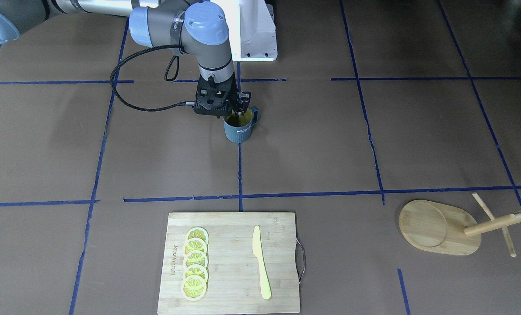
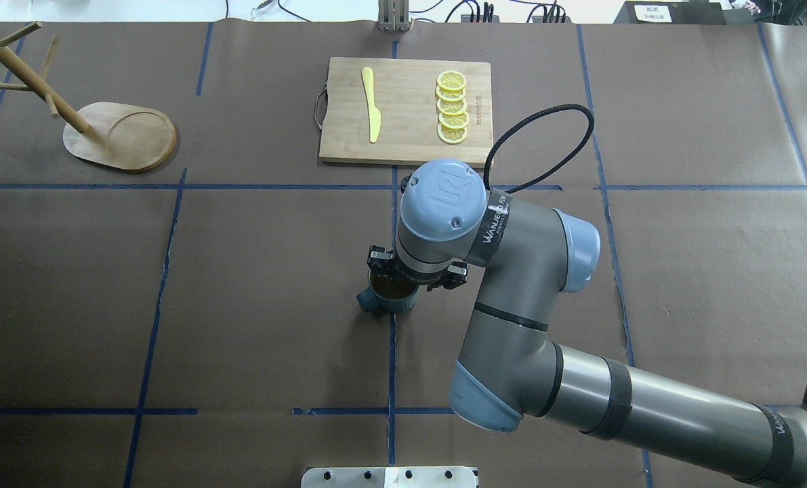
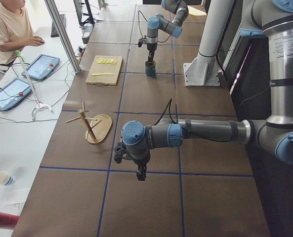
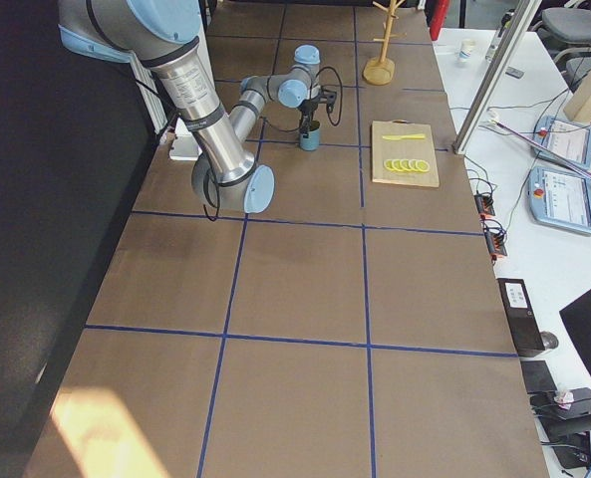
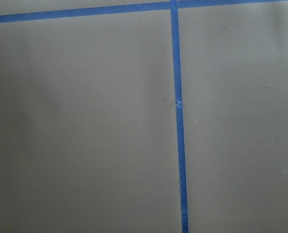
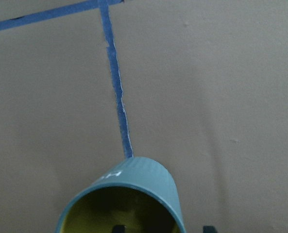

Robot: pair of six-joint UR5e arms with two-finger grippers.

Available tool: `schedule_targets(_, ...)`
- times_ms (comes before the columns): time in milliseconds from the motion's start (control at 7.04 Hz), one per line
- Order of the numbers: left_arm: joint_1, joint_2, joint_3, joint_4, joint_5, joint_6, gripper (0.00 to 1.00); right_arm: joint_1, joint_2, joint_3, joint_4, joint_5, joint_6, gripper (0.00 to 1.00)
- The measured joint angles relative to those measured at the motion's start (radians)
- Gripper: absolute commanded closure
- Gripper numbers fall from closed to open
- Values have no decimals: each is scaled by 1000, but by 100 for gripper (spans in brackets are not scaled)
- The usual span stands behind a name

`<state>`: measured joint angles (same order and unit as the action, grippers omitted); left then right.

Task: Hang cup on storage rack
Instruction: 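Release the mug upright and withdraw the right arm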

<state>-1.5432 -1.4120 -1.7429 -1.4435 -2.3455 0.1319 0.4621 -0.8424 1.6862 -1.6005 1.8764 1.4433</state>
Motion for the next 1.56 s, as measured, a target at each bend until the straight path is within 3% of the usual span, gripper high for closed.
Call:
schedule_targets(284,0,1,0,0,0,0,0,34,-9,84,-65,10,-22,0)
schedule_targets(568,0,1,-3,0,2,0,0,121,-71,218,-188,39,-181,0)
schedule_targets(995,0,2,-17,1,10,3,0,410,-322,302,-212,237,-667,0)
schedule_targets(1563,0,-34,-17,-18,8,-2,0,772,-678,250,-210,407,-1360,0)
